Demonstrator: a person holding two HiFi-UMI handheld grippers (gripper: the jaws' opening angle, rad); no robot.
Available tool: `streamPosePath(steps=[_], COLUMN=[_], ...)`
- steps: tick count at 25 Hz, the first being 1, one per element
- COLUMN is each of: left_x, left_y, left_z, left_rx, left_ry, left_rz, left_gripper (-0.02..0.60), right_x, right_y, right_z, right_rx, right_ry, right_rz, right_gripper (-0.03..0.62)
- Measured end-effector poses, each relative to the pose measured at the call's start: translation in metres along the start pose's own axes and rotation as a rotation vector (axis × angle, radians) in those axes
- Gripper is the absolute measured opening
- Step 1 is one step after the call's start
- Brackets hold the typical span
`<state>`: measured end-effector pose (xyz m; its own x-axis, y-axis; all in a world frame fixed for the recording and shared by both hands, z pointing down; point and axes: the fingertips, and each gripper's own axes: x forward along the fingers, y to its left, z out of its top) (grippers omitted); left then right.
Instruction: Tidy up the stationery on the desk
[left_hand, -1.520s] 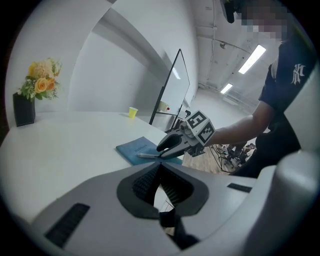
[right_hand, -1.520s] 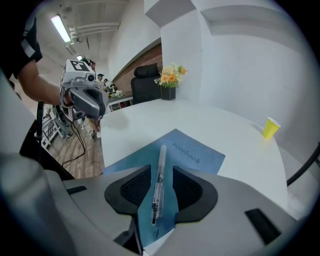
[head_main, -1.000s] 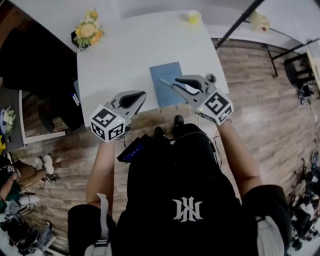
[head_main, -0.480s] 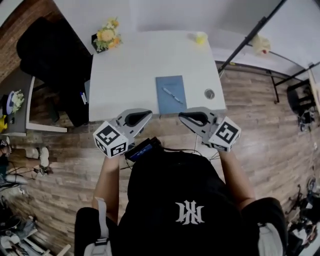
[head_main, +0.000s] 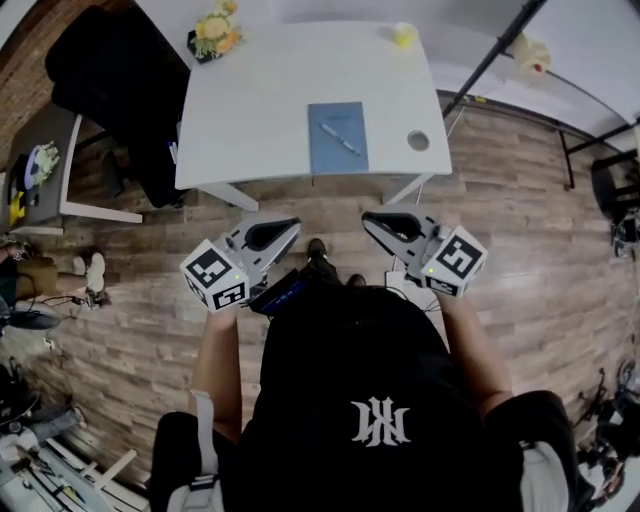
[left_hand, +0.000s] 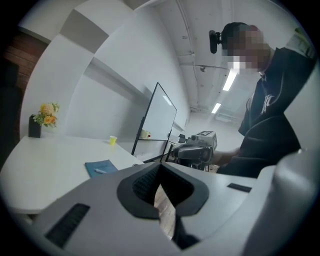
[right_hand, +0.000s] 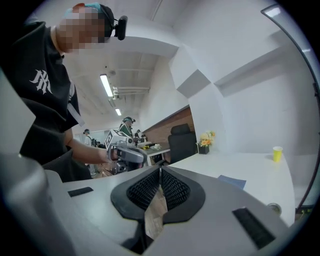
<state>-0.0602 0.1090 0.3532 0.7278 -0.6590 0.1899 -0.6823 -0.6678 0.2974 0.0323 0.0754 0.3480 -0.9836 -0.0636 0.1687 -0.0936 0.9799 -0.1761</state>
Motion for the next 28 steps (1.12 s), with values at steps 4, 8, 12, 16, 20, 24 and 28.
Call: streamPosePath(steps=[4,8,12,16,20,24,28], left_x=[-0.010,-0.016,-0.023,-0.026,-0.029,-0.031,-0.028], left_y=[-0.021,-0.031,-0.039,-0.047,-0.059,-0.065,-0.066], left_z=[-0.014,-0.022,-0.030,-0.031,-0.035,-0.039,-0.036], left_rx=[-0.003,-0.009,-0.018,-0.032,-0.032,-0.036,-0.044], left_ry=[0.010,0.022,0.009,0.020,0.025,0.031,0.045], left_rz=[0.039,0.072,0.080,0.085,0.086,0.086,0.085], left_gripper=[0.002,0.003,0.002,0.003,0.003,0.003,0.003], right_x=[-0.008,-0.009,-0.007,-0.003,-0.006,-0.012,-0.015], right_y=[0.010,0.021,0.033,0.044,0.055,0.056,0.055], right_z=[-0.009,-0.010,-0.012,-0.016,-0.019,-0.021,-0.023], right_rx=[0.007,-0.002,-0.003,0.027,0.010,0.012,0.022], right_ry=[-0.001,0.004,0.002,0.001,0.013,0.010,0.010], right_rz=[0.025,0.063,0.097,0.132,0.155,0.151,0.142], right_gripper=[0.041,0.041,0.041,0.041,0.041,0.041,0.041])
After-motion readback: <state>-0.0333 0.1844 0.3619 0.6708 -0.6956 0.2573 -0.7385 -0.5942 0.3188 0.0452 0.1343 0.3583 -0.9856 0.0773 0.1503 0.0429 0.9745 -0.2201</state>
